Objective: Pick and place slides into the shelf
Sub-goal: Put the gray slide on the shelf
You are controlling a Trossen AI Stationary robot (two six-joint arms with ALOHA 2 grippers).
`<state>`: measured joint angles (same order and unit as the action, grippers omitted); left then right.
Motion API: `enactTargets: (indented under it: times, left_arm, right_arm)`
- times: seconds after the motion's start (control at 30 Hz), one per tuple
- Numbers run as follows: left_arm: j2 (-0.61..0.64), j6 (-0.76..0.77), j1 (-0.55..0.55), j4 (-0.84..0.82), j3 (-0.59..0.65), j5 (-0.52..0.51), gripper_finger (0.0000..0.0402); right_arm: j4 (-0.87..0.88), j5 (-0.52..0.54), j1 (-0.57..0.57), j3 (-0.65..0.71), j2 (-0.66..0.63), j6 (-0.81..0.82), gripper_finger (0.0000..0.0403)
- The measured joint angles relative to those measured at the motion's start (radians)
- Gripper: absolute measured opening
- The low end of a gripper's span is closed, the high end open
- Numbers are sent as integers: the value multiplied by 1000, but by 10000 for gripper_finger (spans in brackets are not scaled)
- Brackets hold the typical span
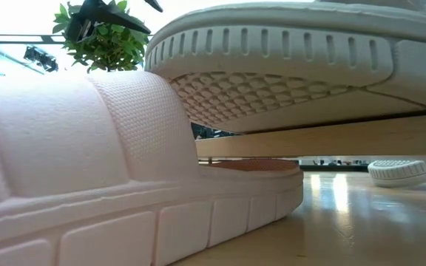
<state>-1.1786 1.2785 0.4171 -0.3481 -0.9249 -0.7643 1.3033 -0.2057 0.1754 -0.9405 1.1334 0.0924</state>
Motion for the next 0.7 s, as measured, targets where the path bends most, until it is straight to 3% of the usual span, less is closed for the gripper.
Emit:
enactTargets:
  times: [0.13, 0.2, 0.47, 0.7]
  left_arm:
    - [0, 0, 0, 0, 0, 0, 175]
    - [0, 1, 2, 0, 0, 1, 173]
    - [0, 1, 2, 0, 0, 2, 173]
    - [0, 1, 2, 0, 0, 1, 175]
  right_arm:
    - [-59, -130, -97, 37, 8, -11, 203]
    - [-109, -147, -111, 50, 8, -18, 202]
    - [-234, -19, -65, 68, 9, -111, 219]
    - [-227, -10, -1, 68, 11, -83, 271]
